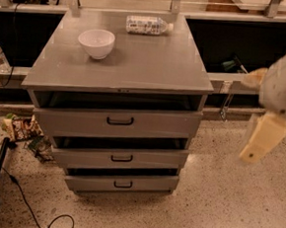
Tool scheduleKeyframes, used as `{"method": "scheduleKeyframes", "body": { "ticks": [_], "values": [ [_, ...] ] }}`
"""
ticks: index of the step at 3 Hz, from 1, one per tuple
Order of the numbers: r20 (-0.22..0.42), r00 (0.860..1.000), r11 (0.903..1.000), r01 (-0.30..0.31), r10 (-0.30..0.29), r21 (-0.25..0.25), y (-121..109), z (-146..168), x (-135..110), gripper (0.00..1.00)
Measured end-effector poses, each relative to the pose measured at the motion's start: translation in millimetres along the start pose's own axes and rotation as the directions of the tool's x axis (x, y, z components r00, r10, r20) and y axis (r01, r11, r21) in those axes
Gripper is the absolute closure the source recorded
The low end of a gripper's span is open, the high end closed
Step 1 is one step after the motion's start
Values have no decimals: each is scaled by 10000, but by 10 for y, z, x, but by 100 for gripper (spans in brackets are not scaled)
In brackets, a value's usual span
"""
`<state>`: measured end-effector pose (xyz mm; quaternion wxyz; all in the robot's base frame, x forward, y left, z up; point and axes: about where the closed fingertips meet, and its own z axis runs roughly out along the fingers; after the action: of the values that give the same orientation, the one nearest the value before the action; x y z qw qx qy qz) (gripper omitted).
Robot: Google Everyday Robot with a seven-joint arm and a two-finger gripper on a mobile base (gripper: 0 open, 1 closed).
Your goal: Open middle drawer
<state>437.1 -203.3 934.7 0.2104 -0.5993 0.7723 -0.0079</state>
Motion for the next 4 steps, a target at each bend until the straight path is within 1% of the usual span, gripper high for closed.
{"method": "scheduleKeyframes", "body": {
  "ticks": [1, 2, 3, 4],
  "values": [
    [1267, 9912, 9945, 497, -377, -922, 384, 923, 19, 0],
    [1536, 9865, 9945, 694, -567, -790, 440, 1273, 41, 0],
    [1528, 9868, 9951, 658, -538, -742, 430, 1263, 38, 0],
    [1867, 9810, 9946, 690, -534, -780, 518, 1753, 142, 0]
  ]
}}
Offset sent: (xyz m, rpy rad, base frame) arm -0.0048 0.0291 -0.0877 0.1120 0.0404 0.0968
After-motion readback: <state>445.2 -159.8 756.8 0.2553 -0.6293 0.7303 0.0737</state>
